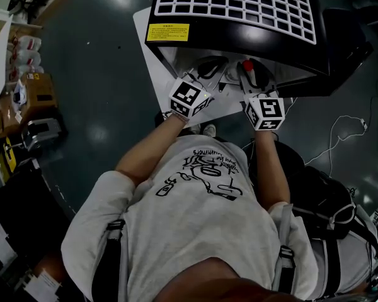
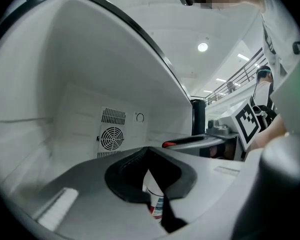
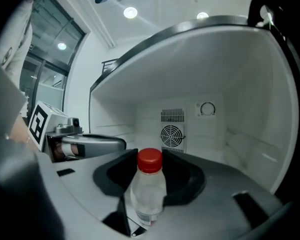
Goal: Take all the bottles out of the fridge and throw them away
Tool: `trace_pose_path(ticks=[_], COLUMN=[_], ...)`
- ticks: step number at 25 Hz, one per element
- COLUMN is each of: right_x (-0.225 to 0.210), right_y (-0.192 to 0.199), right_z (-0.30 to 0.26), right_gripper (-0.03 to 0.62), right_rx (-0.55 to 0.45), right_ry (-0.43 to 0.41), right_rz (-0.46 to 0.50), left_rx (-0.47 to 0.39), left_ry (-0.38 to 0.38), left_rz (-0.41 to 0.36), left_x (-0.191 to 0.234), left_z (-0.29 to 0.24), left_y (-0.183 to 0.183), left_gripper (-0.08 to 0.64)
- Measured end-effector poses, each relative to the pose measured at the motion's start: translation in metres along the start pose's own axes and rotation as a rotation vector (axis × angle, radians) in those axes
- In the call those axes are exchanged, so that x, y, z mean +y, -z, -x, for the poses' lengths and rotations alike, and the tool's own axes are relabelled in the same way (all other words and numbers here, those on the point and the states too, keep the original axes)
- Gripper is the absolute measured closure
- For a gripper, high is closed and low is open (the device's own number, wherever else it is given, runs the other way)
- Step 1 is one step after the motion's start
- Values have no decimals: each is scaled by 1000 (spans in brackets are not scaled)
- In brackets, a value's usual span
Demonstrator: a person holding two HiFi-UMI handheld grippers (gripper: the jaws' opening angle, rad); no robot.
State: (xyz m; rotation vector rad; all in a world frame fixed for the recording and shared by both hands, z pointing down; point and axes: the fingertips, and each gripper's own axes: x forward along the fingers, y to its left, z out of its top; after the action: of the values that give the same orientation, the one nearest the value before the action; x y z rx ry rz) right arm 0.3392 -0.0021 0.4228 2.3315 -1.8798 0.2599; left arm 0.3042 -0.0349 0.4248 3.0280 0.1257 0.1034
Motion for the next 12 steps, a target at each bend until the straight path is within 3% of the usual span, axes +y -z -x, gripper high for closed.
trace_pose_path(ticks=[6,12], right_x=[11,23], right_y=[-16,-35], right_z=[17,37], right_gripper=[436,435], right_rx=[-18,-29], right_ry=[-24,-54], right_rz=[-20,-26], left_rx=[-17,-20], left_ry=[25,51], left_rz=[48,25], left_x=[-11,-28], left_z=[11,23], left_y=[-15,-35], left_gripper=[554,554])
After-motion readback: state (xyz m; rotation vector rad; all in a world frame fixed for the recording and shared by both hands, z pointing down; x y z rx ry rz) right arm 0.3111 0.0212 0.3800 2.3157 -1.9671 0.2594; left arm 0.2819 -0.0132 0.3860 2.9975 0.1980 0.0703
